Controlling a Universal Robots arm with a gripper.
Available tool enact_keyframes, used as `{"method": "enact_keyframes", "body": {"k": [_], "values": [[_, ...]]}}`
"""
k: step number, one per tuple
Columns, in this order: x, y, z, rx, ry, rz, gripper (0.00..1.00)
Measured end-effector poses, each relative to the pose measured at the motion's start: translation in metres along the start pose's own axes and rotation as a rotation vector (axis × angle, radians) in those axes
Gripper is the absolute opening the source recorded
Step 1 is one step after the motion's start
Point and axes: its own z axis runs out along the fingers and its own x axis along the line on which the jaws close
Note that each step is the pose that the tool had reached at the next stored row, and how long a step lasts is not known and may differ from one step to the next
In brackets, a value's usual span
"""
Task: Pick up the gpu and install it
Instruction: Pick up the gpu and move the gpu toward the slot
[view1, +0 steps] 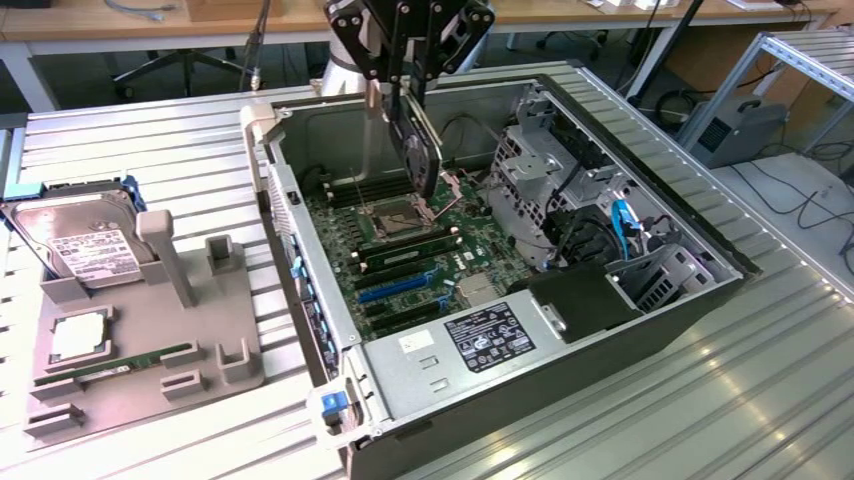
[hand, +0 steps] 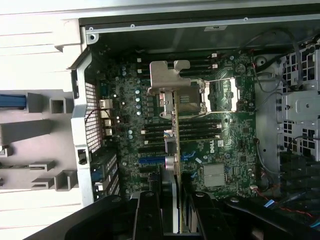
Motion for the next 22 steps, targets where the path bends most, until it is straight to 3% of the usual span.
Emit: {"method": "enact_keyframes", "body": {"k": [22], "values": [[-0.016, 0.0012, 0.0005, 0.0015, -0.0002, 0.0, 0.27]]}}
